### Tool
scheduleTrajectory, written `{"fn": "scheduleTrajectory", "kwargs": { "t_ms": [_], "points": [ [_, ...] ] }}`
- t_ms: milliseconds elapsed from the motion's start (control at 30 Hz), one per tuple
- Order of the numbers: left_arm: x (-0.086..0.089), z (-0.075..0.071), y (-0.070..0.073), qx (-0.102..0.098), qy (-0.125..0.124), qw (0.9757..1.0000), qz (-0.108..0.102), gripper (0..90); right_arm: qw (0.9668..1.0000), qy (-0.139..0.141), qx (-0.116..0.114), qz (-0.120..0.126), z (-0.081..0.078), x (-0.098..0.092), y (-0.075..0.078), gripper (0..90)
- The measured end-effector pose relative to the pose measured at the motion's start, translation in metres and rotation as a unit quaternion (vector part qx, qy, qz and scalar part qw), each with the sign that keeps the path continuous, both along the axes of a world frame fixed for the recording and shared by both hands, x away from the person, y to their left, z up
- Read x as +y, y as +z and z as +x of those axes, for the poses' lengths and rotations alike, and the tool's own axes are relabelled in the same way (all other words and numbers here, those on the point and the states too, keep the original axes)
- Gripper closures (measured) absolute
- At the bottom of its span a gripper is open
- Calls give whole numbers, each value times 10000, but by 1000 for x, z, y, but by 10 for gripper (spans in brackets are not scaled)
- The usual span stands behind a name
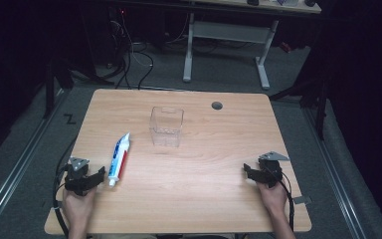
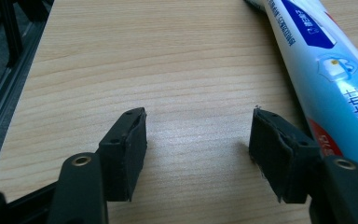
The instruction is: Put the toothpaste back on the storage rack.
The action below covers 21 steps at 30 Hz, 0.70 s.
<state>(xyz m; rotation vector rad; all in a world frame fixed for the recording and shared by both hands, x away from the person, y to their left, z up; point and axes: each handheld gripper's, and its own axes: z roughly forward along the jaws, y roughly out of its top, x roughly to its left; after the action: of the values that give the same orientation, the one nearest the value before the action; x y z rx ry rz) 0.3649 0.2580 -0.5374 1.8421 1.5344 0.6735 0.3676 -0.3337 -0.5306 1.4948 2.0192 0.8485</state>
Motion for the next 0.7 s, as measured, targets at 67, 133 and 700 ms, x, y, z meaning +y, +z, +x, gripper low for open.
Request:
{"fn": "scheduleTrajectory", "kwargs": {
  "t_ms": [67,133,700],
  "points": [
    [0,0,0,-2,-9,10000,-9,365,10000,-5,0,-1,0,0,0,320],
    [0,0,0,2,-4,10000,-1,363,10000,-5,1,3,0,0,0,320],
    [0,3,0,22,-99,9999,-77,324,10000,-20,3,-1,0,0,0,320]
  ]
}}
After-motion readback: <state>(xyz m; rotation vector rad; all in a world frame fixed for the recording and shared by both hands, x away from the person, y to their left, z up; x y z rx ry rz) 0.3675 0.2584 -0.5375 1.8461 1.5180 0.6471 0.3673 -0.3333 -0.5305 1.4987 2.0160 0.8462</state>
